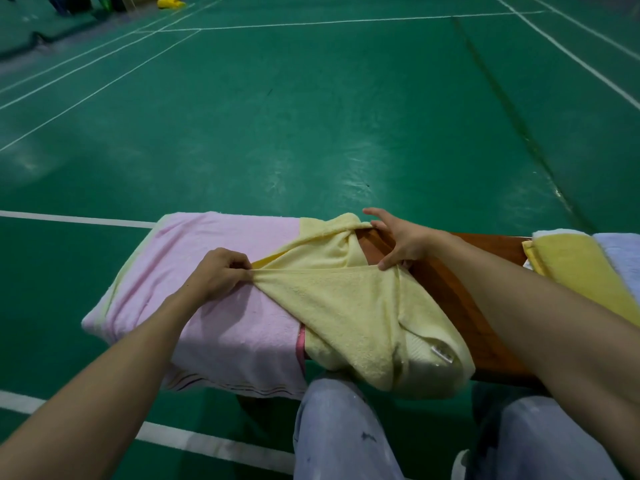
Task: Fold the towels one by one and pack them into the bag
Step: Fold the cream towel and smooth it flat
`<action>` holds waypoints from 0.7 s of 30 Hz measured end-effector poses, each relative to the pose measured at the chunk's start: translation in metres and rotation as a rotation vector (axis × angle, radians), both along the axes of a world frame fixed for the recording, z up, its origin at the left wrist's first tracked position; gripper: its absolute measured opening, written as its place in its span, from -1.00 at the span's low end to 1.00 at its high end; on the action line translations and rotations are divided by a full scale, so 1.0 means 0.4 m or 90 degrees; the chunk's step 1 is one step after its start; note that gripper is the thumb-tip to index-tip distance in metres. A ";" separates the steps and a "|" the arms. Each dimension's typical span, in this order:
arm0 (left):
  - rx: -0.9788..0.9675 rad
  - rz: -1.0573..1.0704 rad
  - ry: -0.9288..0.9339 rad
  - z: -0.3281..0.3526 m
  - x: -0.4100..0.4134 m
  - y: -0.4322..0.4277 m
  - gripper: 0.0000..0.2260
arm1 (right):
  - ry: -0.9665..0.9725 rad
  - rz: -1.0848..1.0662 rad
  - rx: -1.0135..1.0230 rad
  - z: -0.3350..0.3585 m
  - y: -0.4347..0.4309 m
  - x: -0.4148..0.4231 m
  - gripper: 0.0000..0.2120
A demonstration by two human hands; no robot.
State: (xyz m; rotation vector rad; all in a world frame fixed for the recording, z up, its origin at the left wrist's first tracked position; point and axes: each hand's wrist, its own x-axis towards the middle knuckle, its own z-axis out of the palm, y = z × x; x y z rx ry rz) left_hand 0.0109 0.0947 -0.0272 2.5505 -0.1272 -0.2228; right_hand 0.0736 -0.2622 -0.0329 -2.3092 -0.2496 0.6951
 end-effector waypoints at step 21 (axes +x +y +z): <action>0.029 0.019 -0.020 -0.001 -0.012 -0.002 -0.89 | -0.153 0.087 -0.200 0.014 -0.013 -0.032 -0.13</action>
